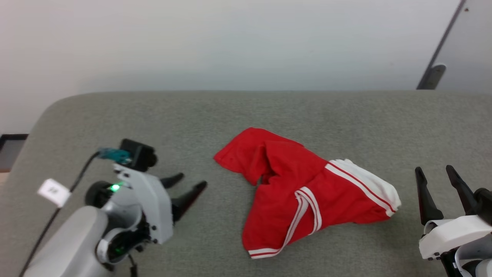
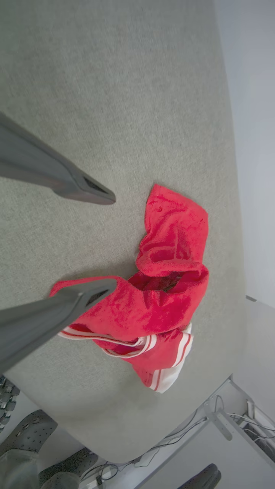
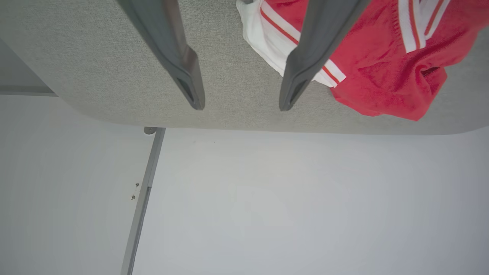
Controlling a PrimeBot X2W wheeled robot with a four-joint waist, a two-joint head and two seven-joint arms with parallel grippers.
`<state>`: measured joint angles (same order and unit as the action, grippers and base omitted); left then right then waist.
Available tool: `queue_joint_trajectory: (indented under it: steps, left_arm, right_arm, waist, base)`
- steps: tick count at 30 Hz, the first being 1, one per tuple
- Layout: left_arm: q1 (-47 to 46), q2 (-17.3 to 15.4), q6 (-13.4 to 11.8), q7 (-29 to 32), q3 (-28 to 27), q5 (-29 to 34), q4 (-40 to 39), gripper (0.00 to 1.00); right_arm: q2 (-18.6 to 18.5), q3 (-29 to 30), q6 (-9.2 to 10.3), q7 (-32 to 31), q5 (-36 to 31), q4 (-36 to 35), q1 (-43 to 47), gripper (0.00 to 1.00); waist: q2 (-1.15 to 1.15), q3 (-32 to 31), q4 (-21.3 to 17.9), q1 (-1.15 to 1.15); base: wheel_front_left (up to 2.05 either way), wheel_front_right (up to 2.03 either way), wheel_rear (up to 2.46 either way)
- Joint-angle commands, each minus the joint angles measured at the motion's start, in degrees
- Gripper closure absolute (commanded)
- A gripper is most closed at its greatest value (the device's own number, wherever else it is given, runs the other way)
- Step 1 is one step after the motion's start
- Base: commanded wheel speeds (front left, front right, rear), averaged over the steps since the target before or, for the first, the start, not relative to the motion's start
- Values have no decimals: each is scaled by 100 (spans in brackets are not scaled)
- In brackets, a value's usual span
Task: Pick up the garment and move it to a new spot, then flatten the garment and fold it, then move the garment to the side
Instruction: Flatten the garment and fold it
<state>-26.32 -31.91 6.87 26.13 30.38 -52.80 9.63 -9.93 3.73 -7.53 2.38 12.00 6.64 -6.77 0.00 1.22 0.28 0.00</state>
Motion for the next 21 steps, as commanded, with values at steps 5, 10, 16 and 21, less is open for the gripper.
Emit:
queue_joint_trajectory:
  steps: [5,10,16,21]
  left_arm:
    - [-148,147,-72,663,244,-254,-116,0]
    - [-136,327,-125,1048,415,-469,-180,0]
    - [32,512,-167,1041,541,-522,-23,0]
    - [111,629,-127,870,637,-435,224,0]
  right_arm:
    - [44,17,8,72,-27,16,-113,0]
    - [64,-62,8,123,-25,83,-217,0]
    - [81,-223,8,188,-7,190,-400,0]
    - [61,-325,8,254,18,284,-494,0]
  waist:
    - [0,148,-225,0]
    - [0,237,-358,0]
    - [0,334,-566,0]
    - [0,398,-688,0]
  base:
    - [0,0,0]
    - [0,0,0]
    - [0,0,0]
    - [0,0,0]
